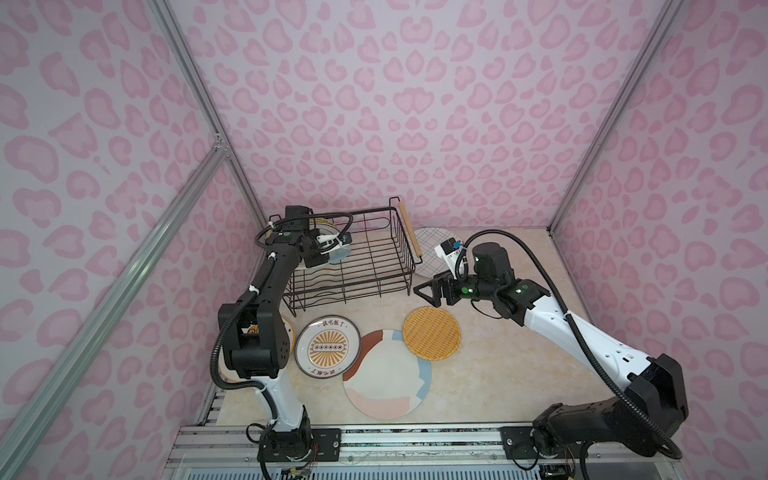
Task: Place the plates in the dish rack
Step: 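Lower the cream-and-blue plate upright into the rack beside the teal-rimmed plate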
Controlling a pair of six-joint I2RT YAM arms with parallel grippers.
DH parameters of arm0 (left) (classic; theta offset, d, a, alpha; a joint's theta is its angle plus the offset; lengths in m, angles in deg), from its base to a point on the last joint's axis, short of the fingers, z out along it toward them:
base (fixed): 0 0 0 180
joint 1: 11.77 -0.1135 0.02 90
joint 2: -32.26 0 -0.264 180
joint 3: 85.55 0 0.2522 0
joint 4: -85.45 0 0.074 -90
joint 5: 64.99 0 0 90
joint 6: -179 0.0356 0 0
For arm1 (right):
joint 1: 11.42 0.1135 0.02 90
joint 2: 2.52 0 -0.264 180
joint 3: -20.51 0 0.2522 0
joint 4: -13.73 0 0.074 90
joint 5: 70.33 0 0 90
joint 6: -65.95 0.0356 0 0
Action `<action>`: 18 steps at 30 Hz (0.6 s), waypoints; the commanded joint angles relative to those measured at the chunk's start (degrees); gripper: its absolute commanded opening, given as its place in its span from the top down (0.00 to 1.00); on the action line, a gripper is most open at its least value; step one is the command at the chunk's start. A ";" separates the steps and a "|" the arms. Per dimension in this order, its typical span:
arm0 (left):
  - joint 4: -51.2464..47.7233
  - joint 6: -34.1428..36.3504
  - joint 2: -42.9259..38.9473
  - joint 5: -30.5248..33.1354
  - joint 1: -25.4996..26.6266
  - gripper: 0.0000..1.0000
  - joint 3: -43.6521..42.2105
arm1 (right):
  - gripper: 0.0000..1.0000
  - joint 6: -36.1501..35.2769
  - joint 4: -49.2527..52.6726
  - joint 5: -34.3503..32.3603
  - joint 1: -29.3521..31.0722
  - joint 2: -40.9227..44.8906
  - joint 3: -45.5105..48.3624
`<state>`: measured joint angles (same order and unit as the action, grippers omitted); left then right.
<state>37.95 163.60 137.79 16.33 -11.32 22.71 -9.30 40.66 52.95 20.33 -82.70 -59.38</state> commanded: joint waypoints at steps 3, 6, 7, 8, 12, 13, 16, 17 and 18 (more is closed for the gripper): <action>7.54 0.63 0.03 1.37 -0.10 0.96 2.00 | 0.02 -0.56 -1.07 1.31 -0.03 -0.98 -0.52; 7.35 1.15 -0.73 0.31 -0.18 0.96 1.51 | 0.02 -0.51 -1.21 1.31 -0.08 -1.37 -0.52; 7.60 1.56 -0.47 0.36 -0.26 0.96 1.51 | 0.02 -0.42 -1.49 1.26 -0.04 -1.45 -0.43; 7.80 1.44 -0.02 0.38 -0.34 0.96 1.69 | 0.02 -0.27 -1.65 1.35 -0.02 -1.62 -0.51; 6.81 0.50 0.72 -1.18 -0.38 0.96 1.97 | 0.02 -0.51 -1.20 1.42 -0.02 -2.12 -0.93; 6.66 0.53 0.80 -1.33 -0.32 0.96 1.87 | 0.02 -0.69 -1.13 1.44 -0.02 -2.23 -0.80; 6.33 0.77 1.25 -1.49 -0.27 0.96 1.52 | 0.02 -0.98 -1.04 1.31 -0.01 -2.86 -0.62; 6.38 0.94 1.32 -1.64 -0.32 0.96 1.12 | 0.02 -0.90 -1.04 1.26 -0.02 -3.03 -0.60; 6.57 1.03 1.34 -1.68 -0.27 0.96 0.83 | 0.02 -0.87 -1.21 1.36 -0.02 -3.17 -0.62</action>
<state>40.92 163.98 138.87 15.96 -11.45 23.54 -9.68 40.66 54.18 20.33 -85.37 -60.12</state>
